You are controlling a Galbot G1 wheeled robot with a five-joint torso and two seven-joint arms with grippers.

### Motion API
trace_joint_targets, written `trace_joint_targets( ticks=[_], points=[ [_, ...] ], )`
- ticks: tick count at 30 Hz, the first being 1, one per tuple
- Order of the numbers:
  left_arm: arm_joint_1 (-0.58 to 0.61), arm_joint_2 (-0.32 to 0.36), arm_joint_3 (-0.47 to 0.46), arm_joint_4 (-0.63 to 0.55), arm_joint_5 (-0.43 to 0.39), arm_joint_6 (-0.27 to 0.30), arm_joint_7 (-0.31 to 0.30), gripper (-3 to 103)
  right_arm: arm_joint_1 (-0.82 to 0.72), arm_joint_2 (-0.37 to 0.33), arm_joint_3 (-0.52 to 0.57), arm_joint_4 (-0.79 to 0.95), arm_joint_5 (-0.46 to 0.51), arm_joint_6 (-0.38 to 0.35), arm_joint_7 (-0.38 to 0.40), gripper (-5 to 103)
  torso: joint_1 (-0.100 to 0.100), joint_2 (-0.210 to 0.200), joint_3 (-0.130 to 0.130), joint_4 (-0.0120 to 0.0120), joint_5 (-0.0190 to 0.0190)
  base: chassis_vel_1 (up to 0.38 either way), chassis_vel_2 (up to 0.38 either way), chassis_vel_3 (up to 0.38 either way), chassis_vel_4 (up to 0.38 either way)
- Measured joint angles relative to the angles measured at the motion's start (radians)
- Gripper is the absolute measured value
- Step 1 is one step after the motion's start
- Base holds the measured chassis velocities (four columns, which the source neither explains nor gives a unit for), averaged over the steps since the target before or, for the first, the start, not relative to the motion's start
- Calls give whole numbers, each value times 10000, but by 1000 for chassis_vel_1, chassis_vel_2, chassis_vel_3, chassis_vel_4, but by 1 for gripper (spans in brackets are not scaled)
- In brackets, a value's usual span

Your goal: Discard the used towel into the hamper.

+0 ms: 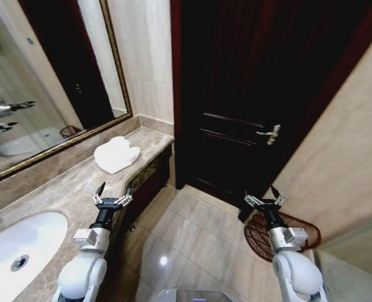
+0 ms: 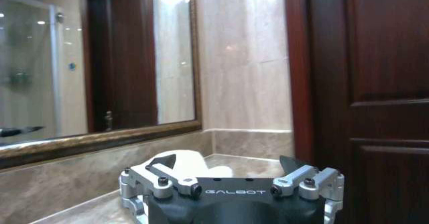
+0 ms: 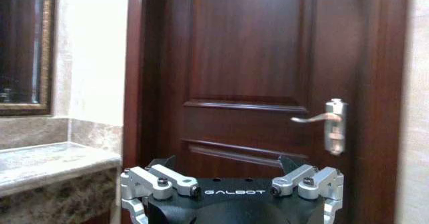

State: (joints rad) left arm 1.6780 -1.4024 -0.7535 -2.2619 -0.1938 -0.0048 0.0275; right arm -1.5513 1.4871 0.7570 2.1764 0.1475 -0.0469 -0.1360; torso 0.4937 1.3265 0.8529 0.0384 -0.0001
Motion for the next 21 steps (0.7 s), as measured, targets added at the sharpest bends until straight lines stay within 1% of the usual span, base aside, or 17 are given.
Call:
trace_joint_targets(
  ticks=[6, 7, 11, 13, 16, 21],
  points=[
    [-7, -33, 12, 23, 31, 22, 5, 100, 41, -20, -17, -36, 1, -17, 0, 100, 0, 0, 0, 1, -1, -33, 238, 227, -29],
    [-6, -37, 12, 28, 43, 21, 5, 100, 41, -41, -17, -49, 1, -19, 0, 100, 0, -1, 0, 2, 5, -42, 195, 208, -29],
    [-10, -40, 12, 50, 33, -40, -6, 100, 38, -80, -9, -56, 14, -19, 0, 100, 0, 0, 0, 1, 0, -39, 195, 217, -45],
    [-2, -42, 32, 27, -209, -60, -54, 100, 41, -93, -4, -72, 27, -19, 0, 100, -1, 0, 0, 4, 3, -66, 192, 194, -60],
    [2, -52, 49, 1, -313, -59, -101, 100, 46, -95, 5, -110, 27, -18, 0, 100, -1, 0, 0, 2, 1, -95, 156, 149, -102],
    [15, -74, 65, 22, -225, -121, -93, 100, 44, -82, 20, -185, 27, 38, 4, 100, -1, 0, 0, -1, 3, -149, 119, 128, -130]
  ],
)
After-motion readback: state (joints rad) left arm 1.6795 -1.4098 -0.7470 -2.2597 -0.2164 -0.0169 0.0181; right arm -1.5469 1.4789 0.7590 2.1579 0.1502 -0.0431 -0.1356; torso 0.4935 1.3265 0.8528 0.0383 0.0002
